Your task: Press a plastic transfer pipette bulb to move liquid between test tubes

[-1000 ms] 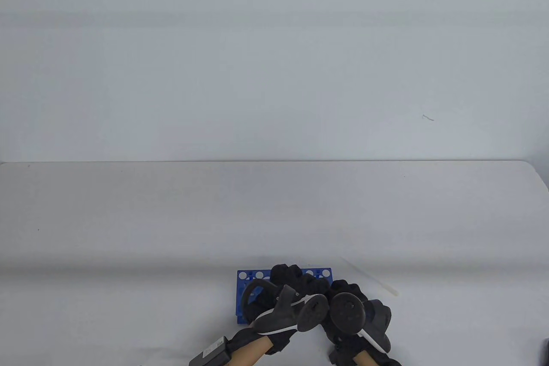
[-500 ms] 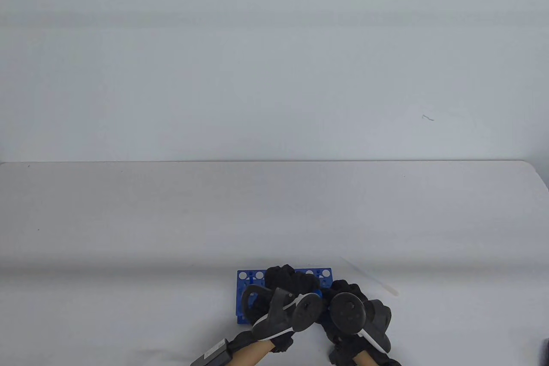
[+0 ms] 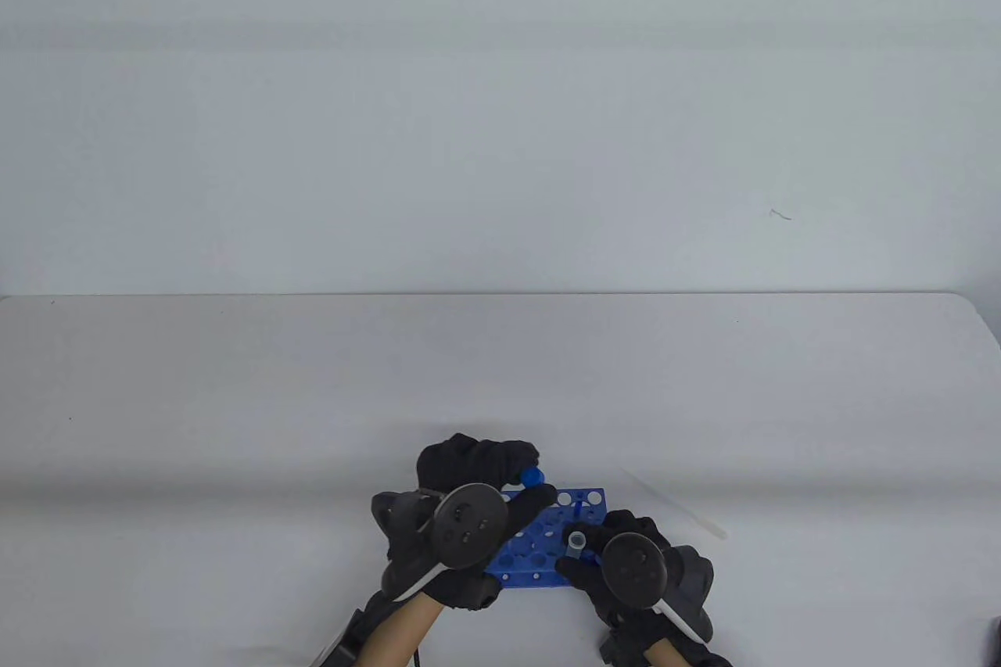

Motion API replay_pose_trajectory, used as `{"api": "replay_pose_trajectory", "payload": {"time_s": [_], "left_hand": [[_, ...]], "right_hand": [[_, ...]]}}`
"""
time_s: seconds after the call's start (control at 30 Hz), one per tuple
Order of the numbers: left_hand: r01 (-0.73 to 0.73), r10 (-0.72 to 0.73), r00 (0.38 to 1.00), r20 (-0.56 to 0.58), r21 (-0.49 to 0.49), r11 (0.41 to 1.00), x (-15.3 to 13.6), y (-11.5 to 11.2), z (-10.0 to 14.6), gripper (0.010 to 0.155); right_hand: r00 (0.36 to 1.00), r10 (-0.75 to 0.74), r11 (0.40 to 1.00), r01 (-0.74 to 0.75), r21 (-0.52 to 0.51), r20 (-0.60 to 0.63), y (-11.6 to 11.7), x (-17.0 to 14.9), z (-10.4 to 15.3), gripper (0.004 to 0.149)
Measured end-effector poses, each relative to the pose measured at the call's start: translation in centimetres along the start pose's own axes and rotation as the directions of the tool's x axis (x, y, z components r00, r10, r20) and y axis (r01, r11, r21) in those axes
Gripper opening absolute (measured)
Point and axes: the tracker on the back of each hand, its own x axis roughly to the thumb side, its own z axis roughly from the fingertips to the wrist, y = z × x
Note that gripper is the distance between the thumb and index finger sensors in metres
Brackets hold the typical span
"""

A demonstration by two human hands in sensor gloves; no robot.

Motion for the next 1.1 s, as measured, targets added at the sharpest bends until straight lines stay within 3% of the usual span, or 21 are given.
{"api": "replay_pose_trajectory", "payload": {"time_s": [0.13,0.23,0.4,0.53,0.67,0.87,1.1], "left_hand": [[0.042,-0.038,0.99,-0.134,0.026,0.999,-4.4,1.9,0.2,0.059],[0.056,-0.056,0.974,-0.221,-0.008,0.998,-7.8,1.4,0.6,0.059],[0.099,-0.138,0.911,-0.39,-0.119,0.988,-14.5,-2.0,2.0,0.059],[0.108,-0.208,0.869,-0.45,-0.238,0.965,-17.6,-4.8,2.9,0.058],[0.125,-0.274,0.857,-0.437,-0.34,0.932,-18.6,-6.9,3.3,0.058],[0.212,-0.393,0.86,-0.325,-0.473,0.855,-18.3,-9.4,3.7,0.057],[0.224,-0.392,0.883,-0.257,-0.505,0.834,-17.9,-10.6,4.0,0.056]], "right_hand": [[1.0,0.0,1.0,0.0,0.0,0.0,0.0,0.0,0.0,0.047],[1.0,0.0,1.0,0.0,0.001,0.0,0.0,0.0,0.0,0.047],[1.0,-0.002,1.0,0.002,0.002,0.0,0.0,0.0,0.0,0.047],[1.0,-0.003,1.0,0.003,0.002,0.0,0.0,0.0,0.0,0.047],[1.0,-0.004,1.0,0.004,0.003,0.0,0.0,-0.1,0.0,0.047],[1.0,-0.007,1.0,0.007,0.004,0.0,0.1,-0.1,0.0,0.047],[1.0,-0.007,1.0,0.007,0.004,0.0,0.1,-0.1,0.0,0.047]]}}
